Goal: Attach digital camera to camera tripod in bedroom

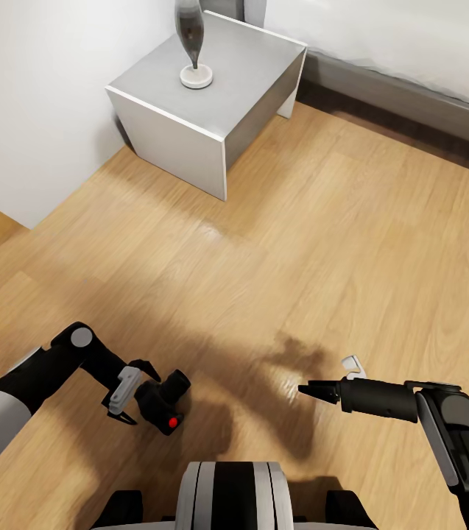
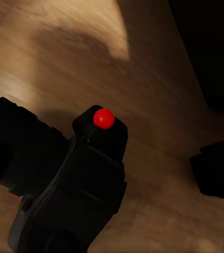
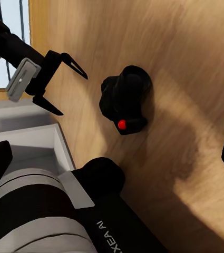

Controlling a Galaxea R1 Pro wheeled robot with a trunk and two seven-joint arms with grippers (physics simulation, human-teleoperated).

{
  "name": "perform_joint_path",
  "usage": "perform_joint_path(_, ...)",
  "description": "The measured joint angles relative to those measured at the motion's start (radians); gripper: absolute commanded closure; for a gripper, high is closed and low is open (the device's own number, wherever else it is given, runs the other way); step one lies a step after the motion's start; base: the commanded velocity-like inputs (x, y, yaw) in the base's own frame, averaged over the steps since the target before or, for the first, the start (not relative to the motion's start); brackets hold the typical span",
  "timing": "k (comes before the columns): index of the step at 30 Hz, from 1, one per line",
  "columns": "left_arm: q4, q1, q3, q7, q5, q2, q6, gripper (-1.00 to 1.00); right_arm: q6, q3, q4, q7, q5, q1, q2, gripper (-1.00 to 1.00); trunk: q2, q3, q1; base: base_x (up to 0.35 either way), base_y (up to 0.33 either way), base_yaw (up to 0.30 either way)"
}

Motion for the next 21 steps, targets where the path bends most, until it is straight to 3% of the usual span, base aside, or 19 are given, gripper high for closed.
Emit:
perform_joint_path(13, 0.04, 0.0, 0.013, 0.005, -0.006, 0.005, -0.057, -1.0, 0.0, 0.0, 0.0, 0.0, 0.001, 0.0, 0.0, -1.0, 0.0, 0.0, 0.0, 0.0, 0.0, 0.0)
perform_joint_path(15, 0.044, 0.0, 0.081, 0.005, -0.008, 0.002, -0.068, -1.0, 0.0, 0.0, 0.0, 0.0, 0.001, 0.0, 0.0, -1.0, 0.0, 0.0, 0.0, 0.0, 0.0, 0.0)
perform_joint_path(21, 0.044, 0.0, 0.137, 0.005, -0.01, 0.0, -0.07, -1.0, 0.0, 0.0, -0.001, -0.001, 0.002, 0.0, 0.0, -1.0, 0.0, 0.0, 0.0, 0.0, 0.0, 0.0)
